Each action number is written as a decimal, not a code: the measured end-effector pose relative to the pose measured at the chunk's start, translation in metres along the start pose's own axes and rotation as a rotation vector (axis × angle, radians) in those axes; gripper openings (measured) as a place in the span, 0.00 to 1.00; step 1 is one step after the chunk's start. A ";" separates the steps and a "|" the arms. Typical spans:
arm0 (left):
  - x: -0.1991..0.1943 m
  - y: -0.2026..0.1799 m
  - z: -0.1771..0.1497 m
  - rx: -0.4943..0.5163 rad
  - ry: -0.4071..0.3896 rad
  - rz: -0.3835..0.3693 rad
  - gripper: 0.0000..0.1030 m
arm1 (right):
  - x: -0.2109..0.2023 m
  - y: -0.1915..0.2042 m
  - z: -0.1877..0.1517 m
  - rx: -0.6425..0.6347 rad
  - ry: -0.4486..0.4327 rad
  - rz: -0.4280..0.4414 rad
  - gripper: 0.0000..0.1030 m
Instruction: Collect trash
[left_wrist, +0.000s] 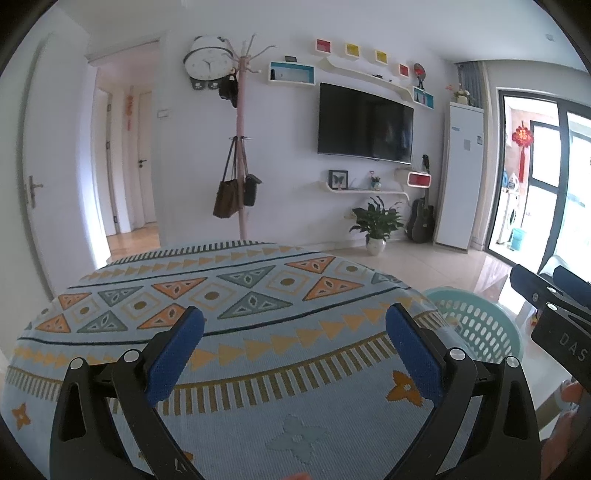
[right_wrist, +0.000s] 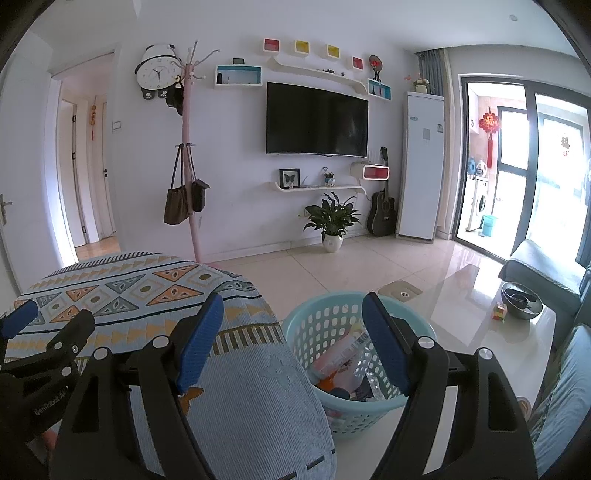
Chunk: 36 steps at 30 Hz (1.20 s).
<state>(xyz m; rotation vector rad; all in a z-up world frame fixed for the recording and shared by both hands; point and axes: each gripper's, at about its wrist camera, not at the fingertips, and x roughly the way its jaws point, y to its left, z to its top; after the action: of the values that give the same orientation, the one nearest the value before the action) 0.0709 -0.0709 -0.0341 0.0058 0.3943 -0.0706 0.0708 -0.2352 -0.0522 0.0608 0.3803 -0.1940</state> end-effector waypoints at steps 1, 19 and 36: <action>0.000 0.000 0.000 0.001 -0.001 0.001 0.93 | 0.000 0.000 0.000 -0.002 0.003 0.003 0.71; 0.001 0.000 0.000 -0.006 0.007 -0.008 0.93 | 0.002 0.002 0.000 -0.008 0.005 0.006 0.71; -0.041 -0.010 0.006 0.046 0.008 0.096 0.93 | -0.016 0.001 0.007 0.020 -0.003 0.019 0.71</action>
<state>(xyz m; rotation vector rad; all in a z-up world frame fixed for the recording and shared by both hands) 0.0347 -0.0786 -0.0126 0.0702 0.4001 0.0156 0.0592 -0.2316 -0.0402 0.0838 0.3749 -0.1793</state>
